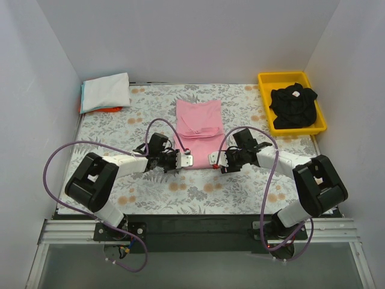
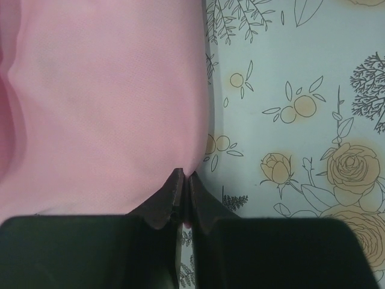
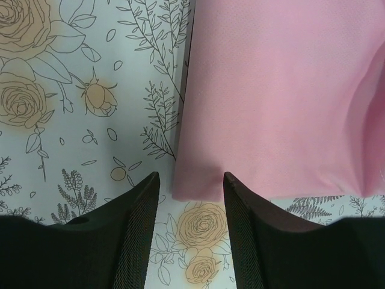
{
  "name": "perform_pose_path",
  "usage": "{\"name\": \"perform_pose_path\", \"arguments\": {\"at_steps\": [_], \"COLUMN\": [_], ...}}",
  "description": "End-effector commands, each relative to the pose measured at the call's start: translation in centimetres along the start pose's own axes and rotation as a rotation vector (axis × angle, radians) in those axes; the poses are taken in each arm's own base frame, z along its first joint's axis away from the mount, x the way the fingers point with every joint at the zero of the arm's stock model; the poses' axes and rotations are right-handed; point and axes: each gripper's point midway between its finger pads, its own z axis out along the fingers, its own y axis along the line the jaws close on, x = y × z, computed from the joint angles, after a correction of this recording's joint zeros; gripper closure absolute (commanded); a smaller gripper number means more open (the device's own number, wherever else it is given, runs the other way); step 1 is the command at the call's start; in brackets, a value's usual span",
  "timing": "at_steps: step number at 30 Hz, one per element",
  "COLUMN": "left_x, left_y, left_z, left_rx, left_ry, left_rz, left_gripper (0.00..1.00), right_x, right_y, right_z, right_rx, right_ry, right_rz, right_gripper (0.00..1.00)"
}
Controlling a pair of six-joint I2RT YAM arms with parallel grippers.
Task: Fold and stack the t-shirts
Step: Fold the tshirt
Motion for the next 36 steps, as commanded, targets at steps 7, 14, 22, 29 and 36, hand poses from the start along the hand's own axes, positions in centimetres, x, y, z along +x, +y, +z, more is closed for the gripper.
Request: {"name": "perform_pose_path", "arguments": {"at_steps": [7, 14, 22, 29, 36], "left_x": [1.4, 0.2, -4.6, -9.3, -11.9], "left_y": [-1.0, -0.7, 2.8, 6.3, 1.2], "left_z": [-0.1, -0.2, -4.2, -8.7, -12.8], "left_rx": [0.039, 0.047, -0.02, -0.064, 0.067], "left_ry": [0.066, 0.03, -0.079, -0.117, -0.146], "left_rz": [-0.018, -0.077, -0.177, -0.139, -0.164], "left_gripper": [1.0, 1.0, 1.0, 1.0, 1.0], "right_x": [0.3, 2.3, -1.4, -6.5, -8.2], "right_y": [0.7, 0.9, -4.4, -8.8, -3.7], "right_z": [0.7, 1.6, -3.8, -10.0, -12.7], "right_rx": [-0.082, -0.051, 0.122, 0.23, 0.121], "right_ry": [0.009, 0.087, 0.021, -0.048, -0.06], "right_rz": [0.031, 0.062, 0.17, 0.148, 0.164], "right_gripper": [0.52, 0.99, 0.99, 0.99, 0.99]}}
